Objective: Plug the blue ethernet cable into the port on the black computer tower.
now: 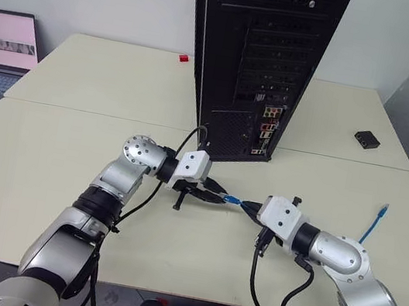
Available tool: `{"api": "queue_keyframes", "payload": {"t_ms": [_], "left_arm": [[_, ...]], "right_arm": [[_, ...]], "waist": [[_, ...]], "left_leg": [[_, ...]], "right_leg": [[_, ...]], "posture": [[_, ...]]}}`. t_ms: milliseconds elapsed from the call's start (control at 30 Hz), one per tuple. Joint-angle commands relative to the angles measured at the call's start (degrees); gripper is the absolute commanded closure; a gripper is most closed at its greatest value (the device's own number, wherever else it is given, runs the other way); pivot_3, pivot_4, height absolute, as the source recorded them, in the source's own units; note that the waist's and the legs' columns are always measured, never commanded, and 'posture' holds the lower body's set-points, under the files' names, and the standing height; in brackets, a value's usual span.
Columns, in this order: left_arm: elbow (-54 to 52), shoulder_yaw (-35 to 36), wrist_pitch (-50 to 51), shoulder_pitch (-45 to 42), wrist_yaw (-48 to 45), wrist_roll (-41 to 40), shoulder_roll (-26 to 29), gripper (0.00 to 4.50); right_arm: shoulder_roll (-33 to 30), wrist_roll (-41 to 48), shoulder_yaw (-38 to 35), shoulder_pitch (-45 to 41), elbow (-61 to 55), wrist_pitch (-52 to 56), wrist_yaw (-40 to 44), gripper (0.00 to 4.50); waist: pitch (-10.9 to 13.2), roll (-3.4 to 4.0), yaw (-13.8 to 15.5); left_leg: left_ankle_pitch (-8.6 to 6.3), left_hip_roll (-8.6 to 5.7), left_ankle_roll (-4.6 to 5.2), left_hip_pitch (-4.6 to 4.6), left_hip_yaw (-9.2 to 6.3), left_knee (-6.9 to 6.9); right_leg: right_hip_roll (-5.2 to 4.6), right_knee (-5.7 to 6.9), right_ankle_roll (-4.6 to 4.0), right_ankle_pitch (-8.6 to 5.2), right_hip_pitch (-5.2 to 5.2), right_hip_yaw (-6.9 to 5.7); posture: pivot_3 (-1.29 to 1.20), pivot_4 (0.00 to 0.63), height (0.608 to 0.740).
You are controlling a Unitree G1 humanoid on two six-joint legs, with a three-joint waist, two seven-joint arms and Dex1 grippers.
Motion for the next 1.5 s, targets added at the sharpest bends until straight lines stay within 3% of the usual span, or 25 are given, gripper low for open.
{"api": "queue_keyframes", "payload": {"t_ms": [33, 133, 400, 533, 700, 867, 1000, 1133, 1333, 1500], "left_arm": [[-1.6, 0.1, -0.4, -0.5, 0.1, -0.3, -0.6, 4.21], [-1.8, 0.1, -0.4, -0.3, 0.0, -0.4, -0.7, 4.21], [-1.8, 0.9, -2.7, 0.6, 0.8, -0.6, -1.0, 4.21], [-1.9, 1.5, -9.1, 1.8, 2.2, -0.5, -1.8, 4.21], [1.5, 1.6, -24.7, 2.4, 4.5, 1.3, -2.1, 4.21], [9.3, 2.6, -41.0, 0.1, 9.8, 3.9, -2.8, 4.21], [17.9, 3.3, -55.7, -3.4, 18.7, 10.9, -2.3, 4.21], [23.6, 4.1, -66.9, -6.3, 27.6, 17.7, -1.9, 4.21], [27.2, 5.2, -74.7, -8.1, 38.8, 26.5, -0.9, 4.21], [27.9, 4.9, -76.3, -8.9, 47.0, 32.9, 0.0, 4.21]], "right_arm": [[0.1, 0.6, -0.8, -0.9, -2.6, 0.2, 0.1, 4.5], [0.3, 1.1, -0.8, -0.7, -2.9, 1.2, 0.3, 4.5], [-1.1, 3.9, -3.2, 1.4, -5.9, 2.9, 1.7, 2.67], [-0.8, 10.6, -9.5, 4.4, -9.9, 6.9, 2.5, 2.65], [-0.6, 19.1, -17.9, 7.9, -13.4, 11.4, 2.7, 2.65], [-1.5, 25.3, -23.5, 9.9, -14.9, 13.4, 2.9, 2.65], [-2.5, 29.6, -26.5, 10.4, -15.0, 14.7, 3.2, 2.65], [-2.2, 34.1, -28.2, 9.2, -14.3, 16.1, 2.2, 1.91], [0.3, 37.5, -27.0, 5.6, -12.6, 17.1, -2.2, 0.63], [3.4, 39.2, -23.9, 1.3, -9.2, 17.7, -5.2, 0.62]], "waist": [[0.0, 0.0, 0.0], [0.0, 0.0, 0.0], [0.0, 0.0, 0.0], [0.0, 0.0, 0.1], [0.0, -0.01, 0.2], [0.0, -0.01, 0.1], [0.0, -0.02, 0.2], [0.0, -0.03, 0.2], [0.0, -0.03, 0.1], [0.0, -0.03, 0.1]], "left_leg": [[0.0, 0.0, 0.0, 0.0, 0.0, 0.0], [0.0, 0.0, 0.0, 0.0, 0.0, 0.0], [0.0, 0.0, 0.0, 0.0, -0.01, 0.0], [0.0, 0.0, 0.0, -0.03, -0.02, 0.02], [0.0, 0.0, 0.0, -0.03, -0.05, 0.02], [0.0, 0.0, 0.0, -0.01, -0.04, 0.03], [0.0, -0.02, 0.01, -0.02, -0.03, 0.03], [0.0, -0.03, 0.01, -0.02, -0.03, 0.03], [0.0, -0.03, 0.01, -0.01, -0.02, 0.03], [0.0, -0.04, 0.02, -0.02, -0.04, 0.03]], "right_leg": [[0.0, 0.0, 0.0, 0.0, 0.0, 0.0], [0.0, 0.0, 0.0, 0.0, 0.0, 0.0], [0.0, 0.0, 0.0, 0.0, 0.0, -0.01], [-0.01, 0.0, 0.0, 0.0, 0.0, -0.01], [-0.01, 0.01, 0.0, 0.01, 0.02, -0.02], [-0.01, 0.01, 0.0, 0.01, 0.03, -0.01], [-0.01, 0.01, 0.01, 0.01, 0.04, 0.0], [-0.02, -0.04, 0.04, 0.03, 0.04, -0.01], [-0.02, -0.01, 0.06, 0.04, 0.05, 0.0], [-0.03, -0.01, 0.07, 0.05, 0.05, -0.02]], "posture": [[0.0, 0.15, 0.74], [0.0, 0.15, 0.74], [0.0, 0.15, 0.74], [0.0, 0.15, 0.74], [0.0, 0.15, 0.74], [0.0, 0.15, 0.74], [0.0, 0.15, 0.74], [0.0, 0.15, 0.74], [0.0, 0.15, 0.74], [0.0, 0.15, 0.74]]}}
